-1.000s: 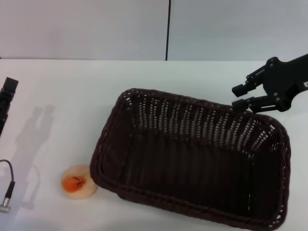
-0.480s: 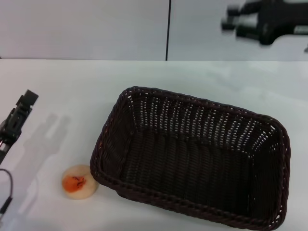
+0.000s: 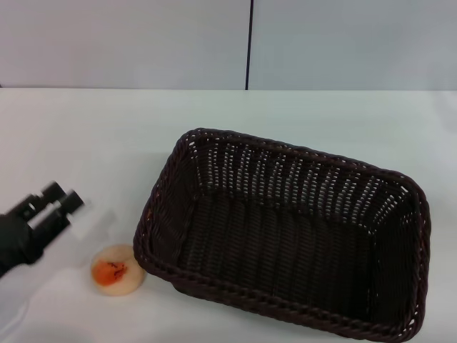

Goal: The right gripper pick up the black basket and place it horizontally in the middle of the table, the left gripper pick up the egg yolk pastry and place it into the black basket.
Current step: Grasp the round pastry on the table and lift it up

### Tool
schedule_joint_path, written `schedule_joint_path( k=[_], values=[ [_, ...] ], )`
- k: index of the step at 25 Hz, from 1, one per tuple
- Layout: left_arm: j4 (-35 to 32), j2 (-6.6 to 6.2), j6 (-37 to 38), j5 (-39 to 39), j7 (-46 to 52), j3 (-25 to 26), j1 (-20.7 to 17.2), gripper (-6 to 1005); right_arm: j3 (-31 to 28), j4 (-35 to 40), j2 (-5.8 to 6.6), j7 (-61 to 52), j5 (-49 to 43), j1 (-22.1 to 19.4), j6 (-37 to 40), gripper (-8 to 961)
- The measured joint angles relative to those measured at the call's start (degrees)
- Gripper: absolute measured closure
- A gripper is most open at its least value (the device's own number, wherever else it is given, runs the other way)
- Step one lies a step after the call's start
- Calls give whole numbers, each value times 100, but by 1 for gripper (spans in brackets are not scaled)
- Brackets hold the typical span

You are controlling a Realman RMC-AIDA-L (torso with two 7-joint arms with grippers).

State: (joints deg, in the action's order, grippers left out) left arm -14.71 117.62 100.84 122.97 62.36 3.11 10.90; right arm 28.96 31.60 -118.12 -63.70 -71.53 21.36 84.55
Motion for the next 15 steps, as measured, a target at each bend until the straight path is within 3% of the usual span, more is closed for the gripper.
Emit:
schedule_joint_path(
  k=[2,4,6,15],
  values=[
    [-266,-3,-20,-1,-267,-601,-27,463,-138,-357,-1,237,345,-160,7,631],
    [-266,-3,-20,-1,-267,-601,-27,464,-251,-608,-1,398,557,-276,9,631],
    [-367,-6,-154,0,-549,-1034,-100,464,-376,-762,0,451,626,-335,9,631],
    [-509,-16,-442,218,-621,-1145,-185,499,-507,-1018,5,465,637,-398,-48,631]
  ],
)
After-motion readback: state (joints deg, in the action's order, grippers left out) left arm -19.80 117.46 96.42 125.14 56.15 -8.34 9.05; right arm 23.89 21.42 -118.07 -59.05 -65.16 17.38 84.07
